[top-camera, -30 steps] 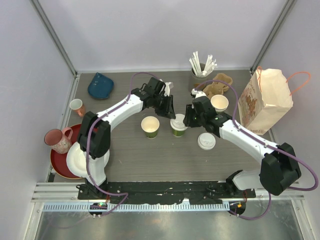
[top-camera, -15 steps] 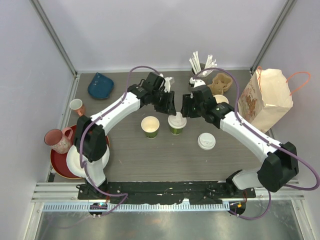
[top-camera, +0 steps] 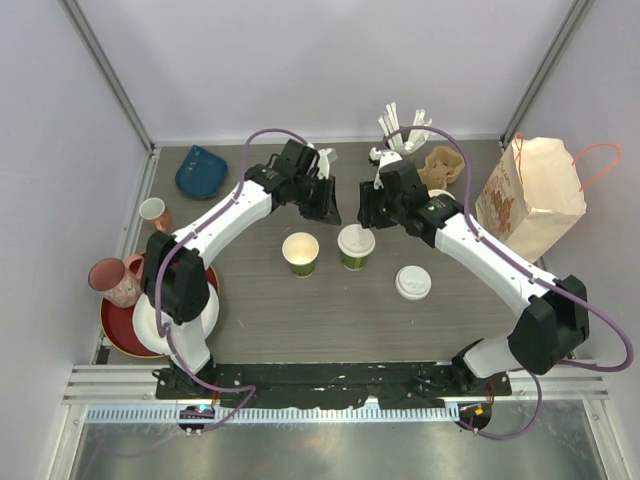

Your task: Pack the takeout coffee

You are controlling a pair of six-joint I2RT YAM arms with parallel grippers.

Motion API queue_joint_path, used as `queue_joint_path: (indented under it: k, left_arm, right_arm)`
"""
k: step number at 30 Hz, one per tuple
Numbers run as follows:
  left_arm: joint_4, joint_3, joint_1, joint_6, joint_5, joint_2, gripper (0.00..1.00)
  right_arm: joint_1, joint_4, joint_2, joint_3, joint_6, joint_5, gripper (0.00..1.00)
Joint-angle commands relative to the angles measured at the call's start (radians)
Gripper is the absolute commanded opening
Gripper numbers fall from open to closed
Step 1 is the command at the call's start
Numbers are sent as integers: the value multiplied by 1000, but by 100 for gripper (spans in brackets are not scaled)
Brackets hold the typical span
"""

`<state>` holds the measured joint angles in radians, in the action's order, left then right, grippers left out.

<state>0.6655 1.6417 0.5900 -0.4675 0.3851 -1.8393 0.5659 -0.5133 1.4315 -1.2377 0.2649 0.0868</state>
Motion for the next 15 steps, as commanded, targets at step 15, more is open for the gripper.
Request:
queue_joint_path:
  k: [15]
  left_arm:
    - [-72,-126,19,-28,55,-104,14]
  right_arm:
    - [26,246,14,296,8,-133,36]
